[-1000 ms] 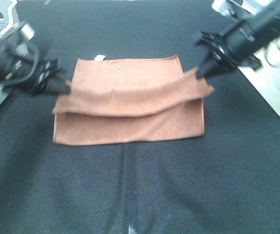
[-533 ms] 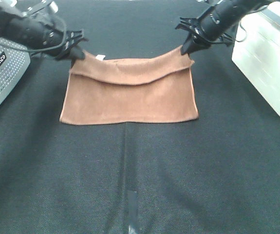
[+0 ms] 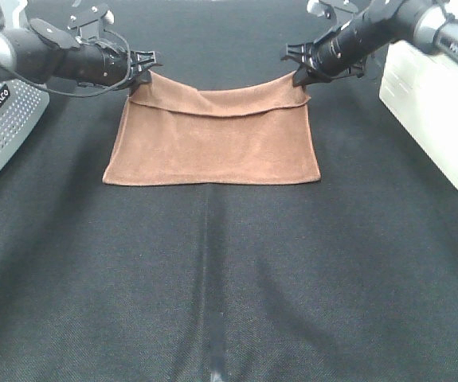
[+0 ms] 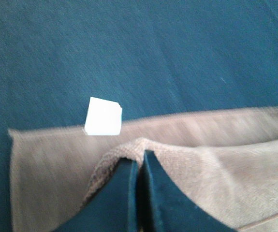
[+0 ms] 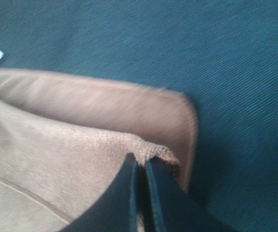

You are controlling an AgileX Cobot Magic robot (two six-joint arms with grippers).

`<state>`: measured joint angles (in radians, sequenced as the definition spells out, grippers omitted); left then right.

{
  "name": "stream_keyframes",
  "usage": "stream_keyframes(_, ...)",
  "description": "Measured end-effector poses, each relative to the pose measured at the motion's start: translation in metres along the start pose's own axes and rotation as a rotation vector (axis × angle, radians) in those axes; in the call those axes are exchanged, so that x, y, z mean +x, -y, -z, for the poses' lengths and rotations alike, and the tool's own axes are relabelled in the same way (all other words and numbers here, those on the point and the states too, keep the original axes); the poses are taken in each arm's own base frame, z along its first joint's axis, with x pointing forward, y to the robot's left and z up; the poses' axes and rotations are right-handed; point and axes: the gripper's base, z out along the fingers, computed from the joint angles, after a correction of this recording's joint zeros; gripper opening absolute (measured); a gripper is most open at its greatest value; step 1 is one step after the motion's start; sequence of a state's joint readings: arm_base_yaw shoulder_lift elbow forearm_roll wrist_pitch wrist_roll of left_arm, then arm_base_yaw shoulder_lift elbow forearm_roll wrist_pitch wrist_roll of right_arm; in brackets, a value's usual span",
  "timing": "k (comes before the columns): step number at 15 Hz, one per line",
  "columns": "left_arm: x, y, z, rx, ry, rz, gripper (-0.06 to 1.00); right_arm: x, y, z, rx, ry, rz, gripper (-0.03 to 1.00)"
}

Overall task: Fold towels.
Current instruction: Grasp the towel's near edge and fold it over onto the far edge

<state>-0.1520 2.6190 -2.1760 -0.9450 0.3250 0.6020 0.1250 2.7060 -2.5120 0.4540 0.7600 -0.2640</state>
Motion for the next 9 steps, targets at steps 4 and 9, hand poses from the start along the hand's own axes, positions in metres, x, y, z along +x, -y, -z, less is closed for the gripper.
stream_keyframes(4, -0.006, -0.007, -0.005, -0.051, 0.087, -0.002, 0.0, -0.004, 0.003, -0.005, 0.014, 0.077, 0.004, 0.0)
stream_keyframes(9, 0.004, -0.013, -0.011, -0.062, 0.07, 0.003, 0.03, -0.007, 0.003, -0.004, 0.012, 0.108, -0.006, 0.0)
